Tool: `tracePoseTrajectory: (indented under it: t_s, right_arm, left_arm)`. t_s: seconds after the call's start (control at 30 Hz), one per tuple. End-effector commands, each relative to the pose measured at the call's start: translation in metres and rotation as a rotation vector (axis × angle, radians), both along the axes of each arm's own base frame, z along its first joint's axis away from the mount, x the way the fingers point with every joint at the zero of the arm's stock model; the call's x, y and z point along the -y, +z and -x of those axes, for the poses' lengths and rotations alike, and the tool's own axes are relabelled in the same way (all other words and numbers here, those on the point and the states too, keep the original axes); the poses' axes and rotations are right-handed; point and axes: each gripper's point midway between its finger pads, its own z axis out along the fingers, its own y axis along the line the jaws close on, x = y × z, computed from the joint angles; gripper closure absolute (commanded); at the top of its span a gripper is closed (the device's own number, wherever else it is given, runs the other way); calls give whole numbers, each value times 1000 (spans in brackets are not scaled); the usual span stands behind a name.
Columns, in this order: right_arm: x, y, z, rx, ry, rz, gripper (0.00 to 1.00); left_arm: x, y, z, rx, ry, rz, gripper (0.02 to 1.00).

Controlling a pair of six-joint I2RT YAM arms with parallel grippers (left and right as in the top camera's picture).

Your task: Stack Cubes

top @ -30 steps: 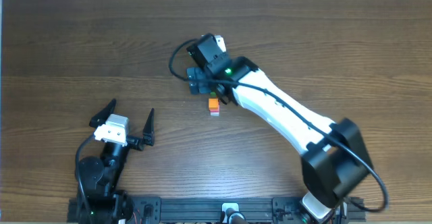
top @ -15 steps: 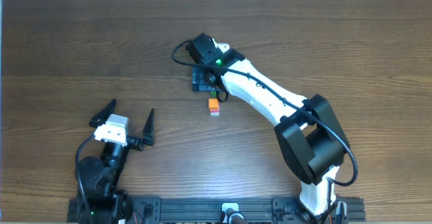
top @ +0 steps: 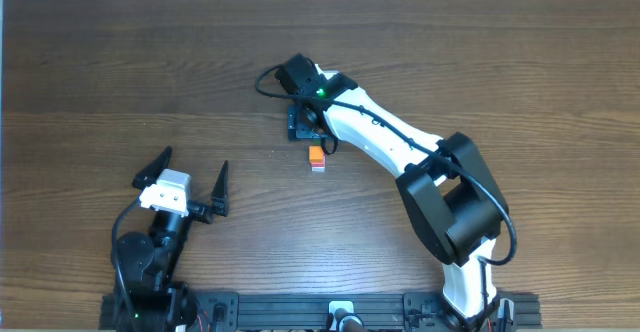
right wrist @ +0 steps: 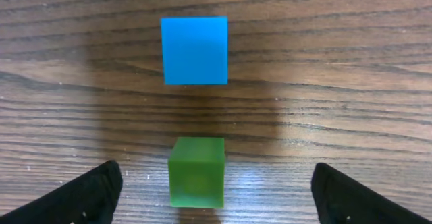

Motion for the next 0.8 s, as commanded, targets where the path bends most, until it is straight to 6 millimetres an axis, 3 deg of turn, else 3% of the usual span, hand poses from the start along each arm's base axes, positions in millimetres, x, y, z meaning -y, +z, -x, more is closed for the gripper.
tracePoseTrajectory:
  t_s: [0.03,0.8]
  right_arm:
    - [-2,-1,-4,-1,24,2,161]
    - [-14,-19,-3,-13,89,-3,288]
  left_arm:
    - [0,-1,0,7,-4,-13,18]
    - [0,-1,0,7,-4,-13,18]
